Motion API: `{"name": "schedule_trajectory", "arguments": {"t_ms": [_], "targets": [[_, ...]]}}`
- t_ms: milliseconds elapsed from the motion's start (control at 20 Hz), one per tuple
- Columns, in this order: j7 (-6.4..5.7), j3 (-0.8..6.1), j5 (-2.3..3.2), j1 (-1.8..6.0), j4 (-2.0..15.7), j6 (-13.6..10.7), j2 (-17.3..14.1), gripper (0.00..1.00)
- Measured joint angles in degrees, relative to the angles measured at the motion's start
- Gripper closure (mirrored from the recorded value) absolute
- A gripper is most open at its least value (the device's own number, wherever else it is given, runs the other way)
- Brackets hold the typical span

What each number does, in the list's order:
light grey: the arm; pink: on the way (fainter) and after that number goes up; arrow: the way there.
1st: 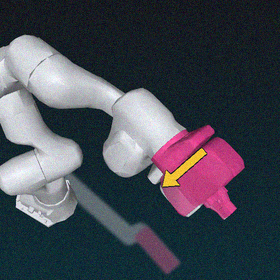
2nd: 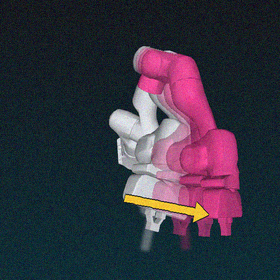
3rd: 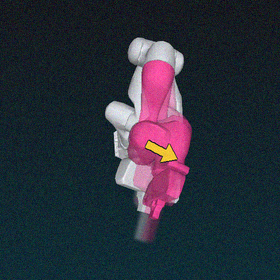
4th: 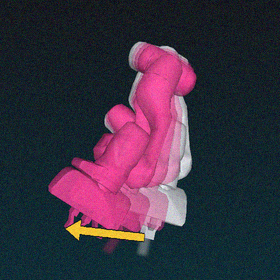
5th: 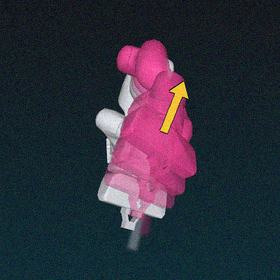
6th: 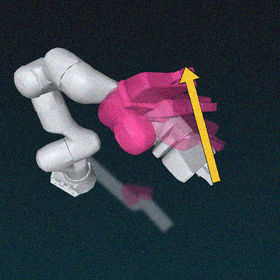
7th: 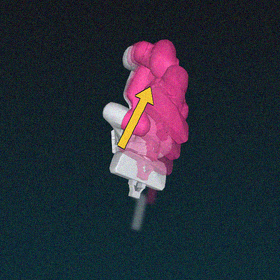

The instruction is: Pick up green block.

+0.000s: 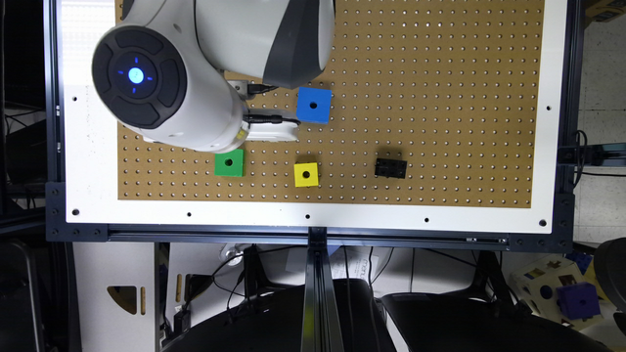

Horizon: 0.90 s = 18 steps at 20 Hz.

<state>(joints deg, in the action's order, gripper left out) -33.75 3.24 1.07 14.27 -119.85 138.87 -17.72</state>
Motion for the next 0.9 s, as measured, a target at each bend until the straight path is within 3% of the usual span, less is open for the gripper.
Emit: {"name": "schedule_trajectory", "arguments": {"t_ms": [200,450,700,900], "targets": [[-0.04,-0.08,0.00,0.27,0.12,0.00,-0.01,0.00],[0.71,-0.15,0.00,1.99,2.11,0.00,-0.83,0.00],[1.66,-0.17,0.01,3.29,5.72,0.00,-3.97,0.00],[1.74,-0.17,0.01,3.42,6.47,1.61,-7.36,0.00]]}}
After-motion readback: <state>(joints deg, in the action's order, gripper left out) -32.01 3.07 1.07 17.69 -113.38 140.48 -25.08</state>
